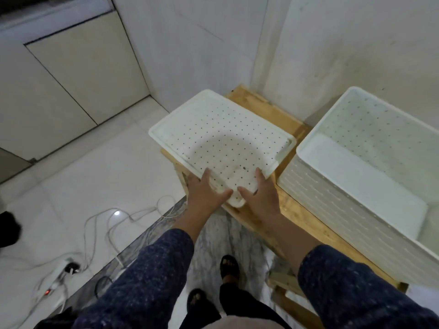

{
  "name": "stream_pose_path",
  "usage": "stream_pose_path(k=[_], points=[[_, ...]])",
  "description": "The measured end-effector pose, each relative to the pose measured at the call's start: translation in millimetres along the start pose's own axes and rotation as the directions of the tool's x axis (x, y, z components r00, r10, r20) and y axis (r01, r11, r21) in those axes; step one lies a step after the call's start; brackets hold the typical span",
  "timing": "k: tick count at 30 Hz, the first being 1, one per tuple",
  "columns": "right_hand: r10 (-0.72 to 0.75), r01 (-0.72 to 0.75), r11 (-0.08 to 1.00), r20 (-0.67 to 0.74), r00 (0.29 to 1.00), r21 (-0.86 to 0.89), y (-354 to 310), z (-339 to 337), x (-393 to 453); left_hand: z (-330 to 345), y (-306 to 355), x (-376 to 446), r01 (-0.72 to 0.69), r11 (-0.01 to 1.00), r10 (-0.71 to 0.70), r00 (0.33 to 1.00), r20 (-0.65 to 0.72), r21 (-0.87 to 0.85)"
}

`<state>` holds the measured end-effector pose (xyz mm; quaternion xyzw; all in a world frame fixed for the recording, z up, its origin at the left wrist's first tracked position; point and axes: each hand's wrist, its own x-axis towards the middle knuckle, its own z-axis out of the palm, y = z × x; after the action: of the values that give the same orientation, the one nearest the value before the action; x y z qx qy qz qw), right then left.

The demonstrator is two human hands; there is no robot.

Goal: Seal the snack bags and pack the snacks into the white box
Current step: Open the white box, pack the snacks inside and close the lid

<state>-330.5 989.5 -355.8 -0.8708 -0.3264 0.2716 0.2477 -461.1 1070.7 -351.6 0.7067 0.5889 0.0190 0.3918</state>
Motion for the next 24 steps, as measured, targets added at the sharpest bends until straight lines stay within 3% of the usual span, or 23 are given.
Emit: stream_pose_path(k=[5, 8, 11, 18, 24], points=[[0.101, -0.089, 0.986, 0.08, 0.992, -0.144, 12.2, -5.3, -2.7, 0.4, 1.4, 3.2, -0.069, 0.977, 0.045, 0.991, 0.123, 0.203], [0.068, -0.052, 0.97, 0.058, 0.996, -0.239, 12.5, -13.4, -12.5, -7.9, 1.9, -2.5, -0.118, 0.963, 0.084, 0.985, 0.148, 0.244], [-0.018, 0.017, 0.953, 0.002, 1.0, -0.302, 12.1, -17.8, -33.1, -19.4, 1.8, -19.2, -0.248, 0.904, 0.214, 0.968, 0.132, 0.35], [-0.016, -0.008, 0.921, -0.059, 0.998, -0.39, 7.5, -30.1, -106.5, -47.4, 2.2, -74.2, -0.486, 0.702, 0.479, 0.863, 0.16, 0.52], [0.091, -0.147, 0.926, -0.174, 0.981, -0.347, 23.9, -59.4, -178.6, -43.5, 25.6, -120.7, -0.613, 0.589, 0.568, 0.777, 0.27, 0.527]])
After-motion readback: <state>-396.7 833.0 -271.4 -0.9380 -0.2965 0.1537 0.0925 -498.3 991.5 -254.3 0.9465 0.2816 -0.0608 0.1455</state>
